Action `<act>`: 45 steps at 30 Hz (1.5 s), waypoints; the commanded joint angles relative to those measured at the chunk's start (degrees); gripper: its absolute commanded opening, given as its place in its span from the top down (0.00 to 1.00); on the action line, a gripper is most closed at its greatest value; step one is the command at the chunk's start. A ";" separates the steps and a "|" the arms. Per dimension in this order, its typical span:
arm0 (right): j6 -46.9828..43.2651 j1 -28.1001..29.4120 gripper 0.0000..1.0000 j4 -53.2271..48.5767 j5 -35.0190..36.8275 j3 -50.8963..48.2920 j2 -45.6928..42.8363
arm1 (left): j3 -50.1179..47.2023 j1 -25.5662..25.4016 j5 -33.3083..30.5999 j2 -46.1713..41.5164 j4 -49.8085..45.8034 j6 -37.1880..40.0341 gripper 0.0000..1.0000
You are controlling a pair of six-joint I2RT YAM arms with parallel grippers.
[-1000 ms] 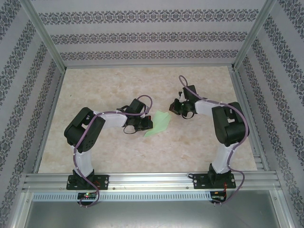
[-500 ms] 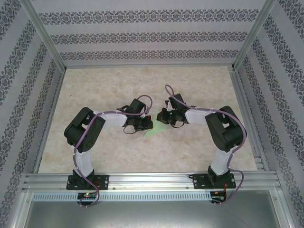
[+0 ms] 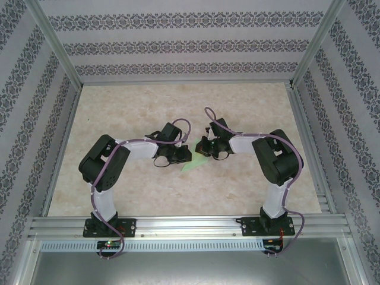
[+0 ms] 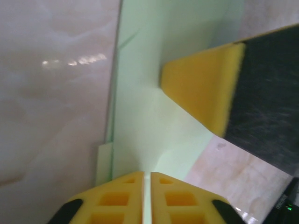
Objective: Fold a paper plane with a square sheet of paper (pick it up from the middle)
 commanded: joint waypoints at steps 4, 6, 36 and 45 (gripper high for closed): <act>-1.48 0.30 0.96 -5.14 3.60 -0.05 3.68 | 1.84 -0.38 4.88 -3.66 -1.89 0.55 0.79; -1.48 0.30 0.96 -5.48 3.81 0.18 3.90 | 1.70 -0.90 5.37 -3.73 -2.35 0.54 0.78; -2.72 0.22 0.96 -8.20 4.34 0.40 6.26 | -1.47 -1.98 -4.04 -2.41 -11.55 3.85 0.75; -3.01 0.22 0.96 -8.86 4.47 0.61 6.86 | -2.93 -1.93 -4.22 -2.38 -11.56 3.98 0.75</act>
